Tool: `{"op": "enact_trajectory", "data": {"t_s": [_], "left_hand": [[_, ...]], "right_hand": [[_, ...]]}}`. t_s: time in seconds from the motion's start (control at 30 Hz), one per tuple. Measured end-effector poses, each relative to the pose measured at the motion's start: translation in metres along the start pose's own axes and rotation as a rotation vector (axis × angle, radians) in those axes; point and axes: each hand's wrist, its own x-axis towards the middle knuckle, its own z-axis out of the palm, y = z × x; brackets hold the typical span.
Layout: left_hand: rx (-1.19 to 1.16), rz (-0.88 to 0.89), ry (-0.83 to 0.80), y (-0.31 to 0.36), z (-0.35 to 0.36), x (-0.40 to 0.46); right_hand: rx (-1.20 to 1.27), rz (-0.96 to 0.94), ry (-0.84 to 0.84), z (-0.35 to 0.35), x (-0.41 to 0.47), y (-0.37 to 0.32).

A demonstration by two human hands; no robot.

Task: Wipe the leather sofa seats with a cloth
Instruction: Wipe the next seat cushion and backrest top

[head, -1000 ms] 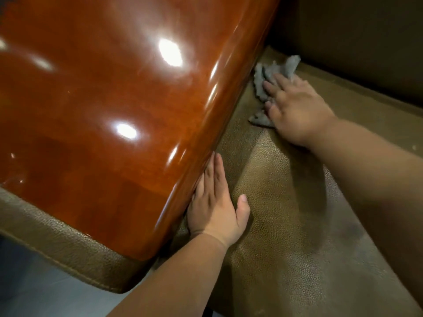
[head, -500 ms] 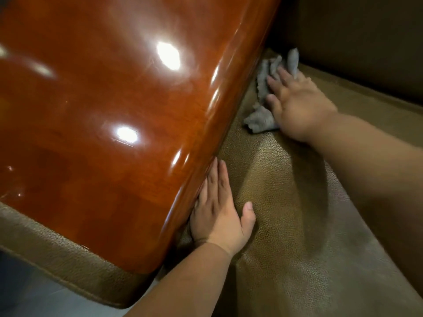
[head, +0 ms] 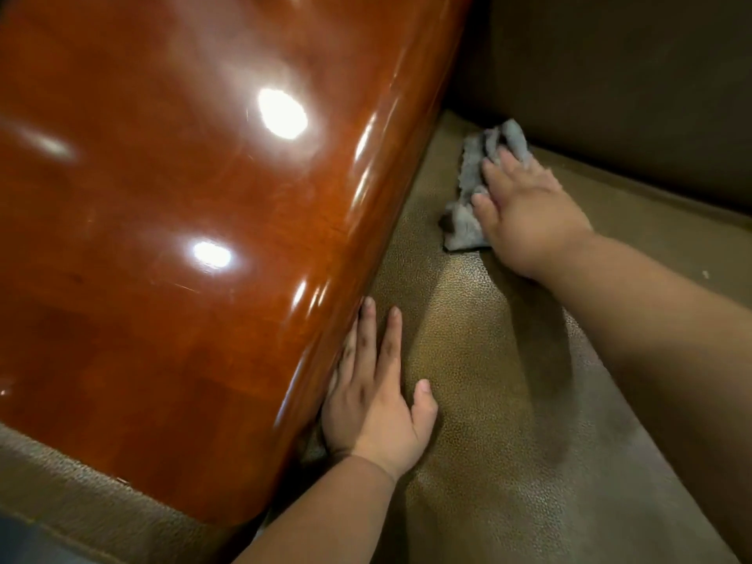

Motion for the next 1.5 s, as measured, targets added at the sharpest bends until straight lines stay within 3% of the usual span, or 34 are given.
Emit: {"op": "enact_trajectory", "data": {"t_s": [0.07, 0.17, 0.23, 0.37, 0.47, 0.53, 0.6, 0.73, 0.83, 1.0, 1.27, 1.4, 1.5], "left_hand": [[-0.009, -0.017, -0.022, 0.000, -0.002, 0.001], [0.003, -0.034, -0.077, 0.002, -0.009, 0.001], [0.067, -0.072, -0.150, 0.007, -0.017, 0.001], [0.044, -0.110, -0.263, 0.033, -0.047, 0.028], [-0.020, 0.017, -0.158, 0.061, -0.051, 0.098], [0.005, -0.006, -0.148, 0.069, -0.039, 0.148], [0.087, -0.003, -0.145, 0.064, -0.017, 0.170], [0.032, 0.043, -0.019, 0.049, 0.007, 0.162], [0.042, 0.026, 0.011, 0.049, 0.010, 0.166], [0.125, 0.042, 0.019, 0.050, 0.012, 0.164], [0.034, 0.066, 0.067, 0.048, 0.017, 0.166], [0.039, 0.059, 0.069, 0.047, 0.021, 0.166], [0.097, 0.049, 0.026, 0.048, 0.021, 0.165]], "right_hand": [[-0.016, 0.044, -0.025, 0.009, -0.020, -0.017], [-0.089, -0.180, -0.001, 0.031, -0.093, -0.048], [-0.105, -0.277, -0.086, 0.040, -0.130, -0.046], [-0.127, -0.407, -0.241, 0.012, -0.110, -0.011], [-0.069, -0.170, -0.153, -0.015, -0.033, 0.025], [0.028, 0.015, -0.140, -0.030, 0.011, 0.038], [0.078, 0.079, -0.110, -0.027, 0.025, 0.029], [0.099, -0.230, -0.074, 0.000, -0.012, -0.008], [0.101, -0.323, -0.135, -0.007, 0.016, -0.005], [0.057, -0.188, -0.088, -0.011, 0.080, 0.000], [0.009, 0.149, -0.006, -0.005, -0.030, 0.093], [0.035, 0.341, 0.001, 0.002, -0.019, 0.049], [0.092, 0.324, -0.005, 0.005, 0.003, 0.011]]}}
